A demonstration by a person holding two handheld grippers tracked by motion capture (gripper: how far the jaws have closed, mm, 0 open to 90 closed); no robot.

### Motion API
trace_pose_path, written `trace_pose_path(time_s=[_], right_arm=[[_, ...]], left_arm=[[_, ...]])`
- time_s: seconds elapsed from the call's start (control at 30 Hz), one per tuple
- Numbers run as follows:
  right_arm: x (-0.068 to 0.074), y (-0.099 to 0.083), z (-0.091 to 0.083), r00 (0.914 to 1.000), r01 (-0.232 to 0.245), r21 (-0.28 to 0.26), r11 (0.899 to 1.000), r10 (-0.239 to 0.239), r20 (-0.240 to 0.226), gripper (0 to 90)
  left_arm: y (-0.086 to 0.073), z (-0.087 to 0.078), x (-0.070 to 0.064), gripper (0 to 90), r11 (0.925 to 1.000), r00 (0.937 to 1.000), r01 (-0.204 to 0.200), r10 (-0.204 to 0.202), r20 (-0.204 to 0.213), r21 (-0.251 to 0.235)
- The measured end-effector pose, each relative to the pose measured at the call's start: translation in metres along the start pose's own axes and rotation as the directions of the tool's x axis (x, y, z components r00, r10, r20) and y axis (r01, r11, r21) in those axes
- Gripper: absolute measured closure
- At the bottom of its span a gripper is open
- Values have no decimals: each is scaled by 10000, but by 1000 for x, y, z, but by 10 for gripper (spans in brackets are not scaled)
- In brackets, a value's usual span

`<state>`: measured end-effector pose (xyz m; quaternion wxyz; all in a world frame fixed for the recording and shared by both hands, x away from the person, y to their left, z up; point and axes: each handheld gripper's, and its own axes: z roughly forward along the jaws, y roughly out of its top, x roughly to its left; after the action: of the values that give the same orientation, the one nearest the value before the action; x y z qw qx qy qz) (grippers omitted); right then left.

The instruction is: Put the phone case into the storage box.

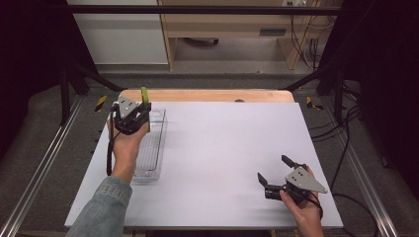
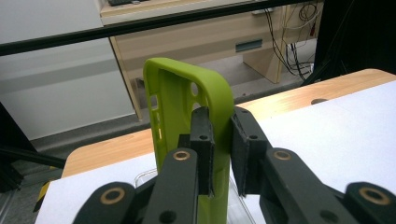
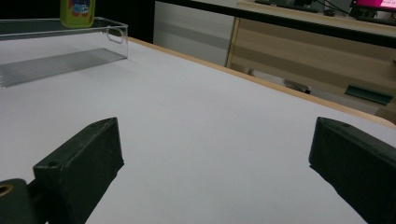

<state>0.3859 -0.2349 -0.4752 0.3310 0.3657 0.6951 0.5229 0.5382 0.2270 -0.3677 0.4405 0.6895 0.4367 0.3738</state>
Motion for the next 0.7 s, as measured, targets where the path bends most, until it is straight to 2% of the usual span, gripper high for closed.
trace_pose_path(time_s=[0.17, 0.7], right_arm=[[0, 0, 0, 10000, 10, 6, 10000, -10, -31, 28], [0, 0, 1, 10000, 13, 34, 10000, -13, -93, 28]], left_arm=[[-1, 3, 2, 795, 9997, 9997, 227, -227, -7, 46], [-6, 12, 9, 795, 9981, 9982, 587, -584, -150, 187]])
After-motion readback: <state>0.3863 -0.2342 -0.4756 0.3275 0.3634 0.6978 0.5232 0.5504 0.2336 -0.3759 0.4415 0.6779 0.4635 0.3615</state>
